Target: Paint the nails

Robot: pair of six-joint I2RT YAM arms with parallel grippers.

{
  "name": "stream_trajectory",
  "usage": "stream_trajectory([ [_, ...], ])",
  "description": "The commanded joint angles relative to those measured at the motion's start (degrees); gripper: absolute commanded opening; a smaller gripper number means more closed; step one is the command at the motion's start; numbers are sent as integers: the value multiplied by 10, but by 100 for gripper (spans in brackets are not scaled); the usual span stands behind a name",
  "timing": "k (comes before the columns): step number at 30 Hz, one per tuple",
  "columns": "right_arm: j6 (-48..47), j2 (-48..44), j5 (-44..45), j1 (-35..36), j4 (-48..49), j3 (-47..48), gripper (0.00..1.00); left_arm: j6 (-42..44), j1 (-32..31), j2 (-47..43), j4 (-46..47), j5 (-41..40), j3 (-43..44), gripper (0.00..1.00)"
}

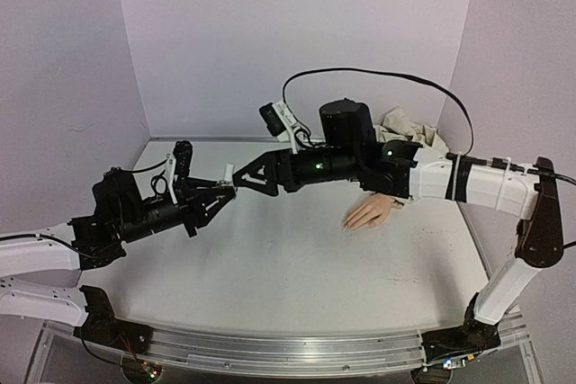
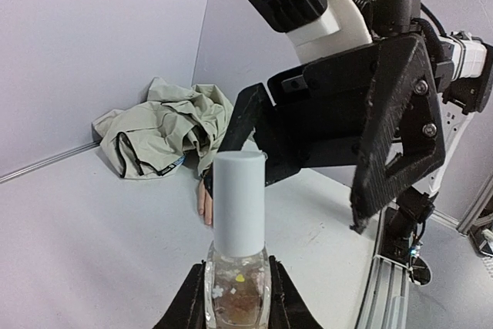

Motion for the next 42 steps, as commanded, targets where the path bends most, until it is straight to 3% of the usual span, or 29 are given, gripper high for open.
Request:
stream_trajectory([
  [1, 40, 21, 49, 5, 7, 62, 72, 19, -2, 1, 17, -38, 15, 0],
  [6, 36, 47, 17, 6, -12, 101, 63, 25, -9, 11, 4, -42, 21, 0],
  [12, -21, 72, 13, 4, -152, 169, 62, 50, -25, 26, -25, -41, 38, 0],
  [23, -33, 79, -51, -9, -200, 177, 52, 58, -32, 32, -32, -30, 47, 0],
  [42, -59, 76, -58, -10, -201, 171, 5, 54, -34, 36, -36, 4, 52, 0],
])
